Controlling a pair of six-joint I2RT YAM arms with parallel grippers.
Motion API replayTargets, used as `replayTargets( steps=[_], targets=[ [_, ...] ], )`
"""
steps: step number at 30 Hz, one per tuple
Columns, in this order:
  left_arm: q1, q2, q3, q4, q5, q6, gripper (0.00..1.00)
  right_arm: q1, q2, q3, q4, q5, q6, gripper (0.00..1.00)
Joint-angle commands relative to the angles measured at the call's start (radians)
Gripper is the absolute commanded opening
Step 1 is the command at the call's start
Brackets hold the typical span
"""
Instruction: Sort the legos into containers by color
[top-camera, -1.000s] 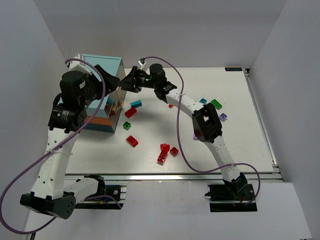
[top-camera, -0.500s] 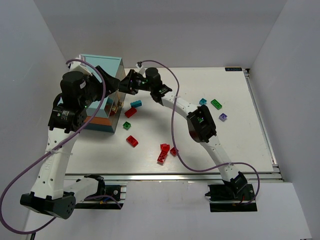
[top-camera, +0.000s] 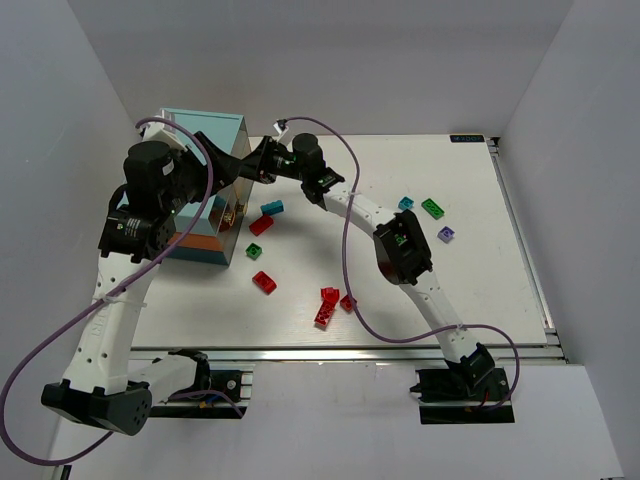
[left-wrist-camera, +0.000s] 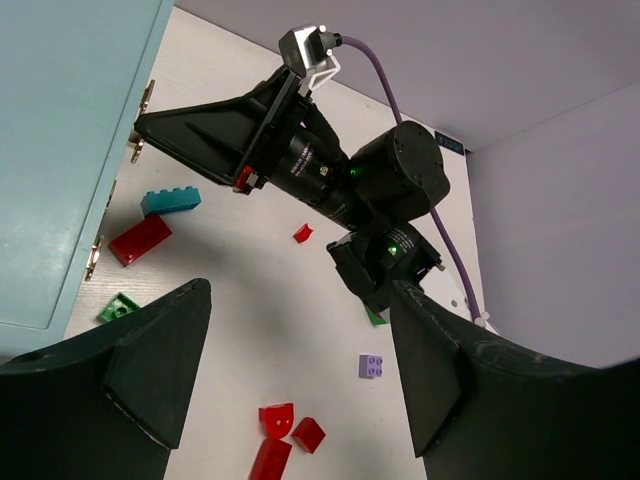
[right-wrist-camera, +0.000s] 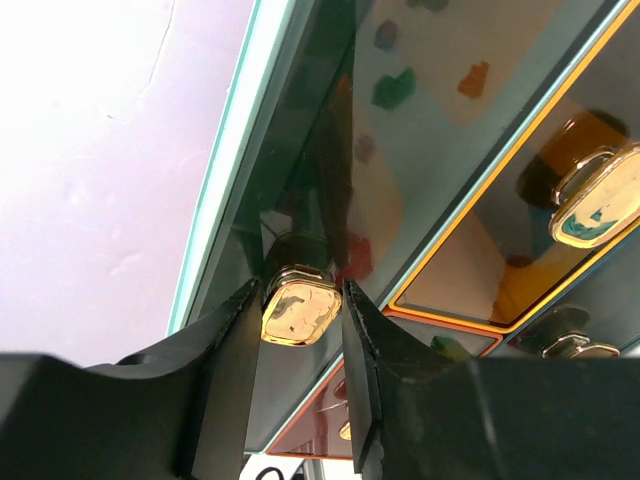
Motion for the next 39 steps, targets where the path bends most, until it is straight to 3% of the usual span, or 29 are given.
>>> replayTargets(
  steps=[1, 3, 5, 9, 23, 39],
  targets=[
    [0.005, -0.011, 0.008, -0.003, 0.010, -0.010, 0.82, 0.001, 0.022, 0.034, 0.055, 0.016, -0.003, 0.38],
    [0.005, -0.011, 0.006, -0.003, 0.007, -0.016, 0.82, 0.005, 0.022, 0.035, 0.063, 0.012, 0.001, 0.38],
    [0.005, -0.014, 0.002, 0.000, 0.007, -0.021, 0.82, 0.002, 0.024, 0.034, 0.065, 0.009, 0.003, 0.30],
    [-0.004, -0.016, -0.012, 0.009, 0.007, -0.025, 0.82, -0.004, 0.011, 0.012, 0.058, 0.006, 0.006, 0.07],
    [-0.004, -0.023, -0.081, 0.072, 0.035, -0.035, 0.82, -0.099, -0.130, -0.251, 0.163, -0.073, 0.001, 0.03],
    [-0.004, -0.019, -0.093, 0.114, 0.090, -0.019, 0.82, -0.199, -0.272, -0.446, 0.183, -0.155, -0.095, 0.11]
  ],
)
